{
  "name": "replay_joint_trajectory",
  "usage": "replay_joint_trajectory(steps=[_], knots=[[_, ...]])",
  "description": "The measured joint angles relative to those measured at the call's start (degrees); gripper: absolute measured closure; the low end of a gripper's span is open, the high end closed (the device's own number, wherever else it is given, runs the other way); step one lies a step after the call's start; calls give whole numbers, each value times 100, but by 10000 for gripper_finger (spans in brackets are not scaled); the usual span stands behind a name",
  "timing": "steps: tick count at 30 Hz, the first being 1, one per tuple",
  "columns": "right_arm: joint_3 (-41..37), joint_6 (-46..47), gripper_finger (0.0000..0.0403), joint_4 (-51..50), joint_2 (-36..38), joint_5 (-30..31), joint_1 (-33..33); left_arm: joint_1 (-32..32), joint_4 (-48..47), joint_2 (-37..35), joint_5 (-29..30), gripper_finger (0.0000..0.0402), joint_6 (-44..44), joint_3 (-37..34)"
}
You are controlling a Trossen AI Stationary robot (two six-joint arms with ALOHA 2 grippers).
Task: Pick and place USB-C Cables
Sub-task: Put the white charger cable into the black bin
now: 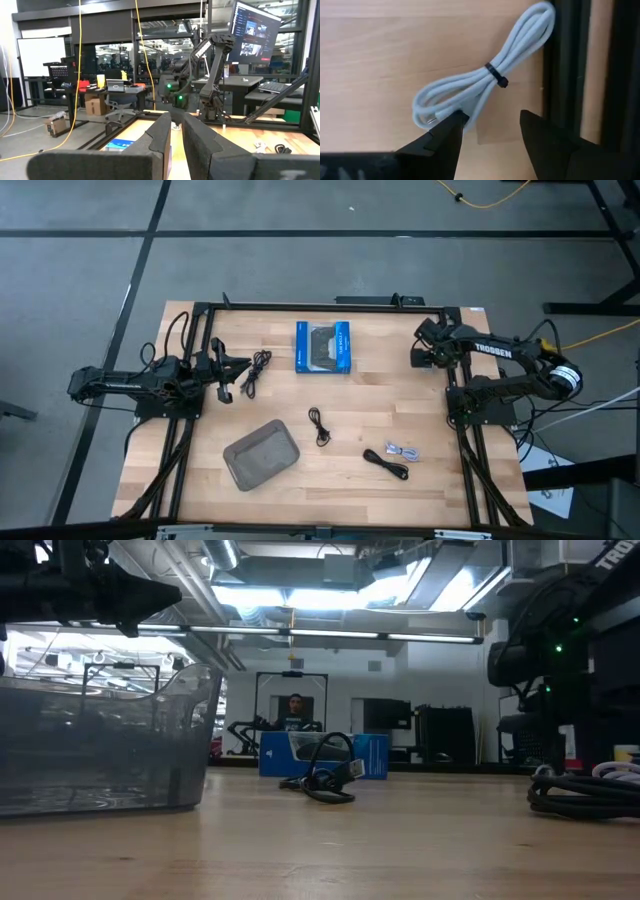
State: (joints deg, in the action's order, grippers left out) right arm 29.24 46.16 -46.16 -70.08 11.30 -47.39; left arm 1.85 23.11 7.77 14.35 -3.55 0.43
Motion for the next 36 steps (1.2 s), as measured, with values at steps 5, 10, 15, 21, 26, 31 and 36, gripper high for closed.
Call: replay_joint_trajectory(steps=[5,10,15,21,26,31,36], knots=[[-252,-3,201,531,13,-249,0,2,-2,0,0,360,-2,0],[-234,-68,201,584,4,-298,0,1,0,0,0,360,-2,1],[-217,-943,201,647,2,-807,46,0,2,0,0,360,-4,2],[-215,-2163,201,600,4,-1044,302,0,0,0,0,360,-5,1],[-215,-1781,201,663,4,-1171,518,1,0,0,0,360,-4,2],[-216,-616,209,696,0,-1045,684,0,0,0,0,360,-5,2],[-219,-534,265,653,0,-931,733,0,0,0,0,360,-5,2]])
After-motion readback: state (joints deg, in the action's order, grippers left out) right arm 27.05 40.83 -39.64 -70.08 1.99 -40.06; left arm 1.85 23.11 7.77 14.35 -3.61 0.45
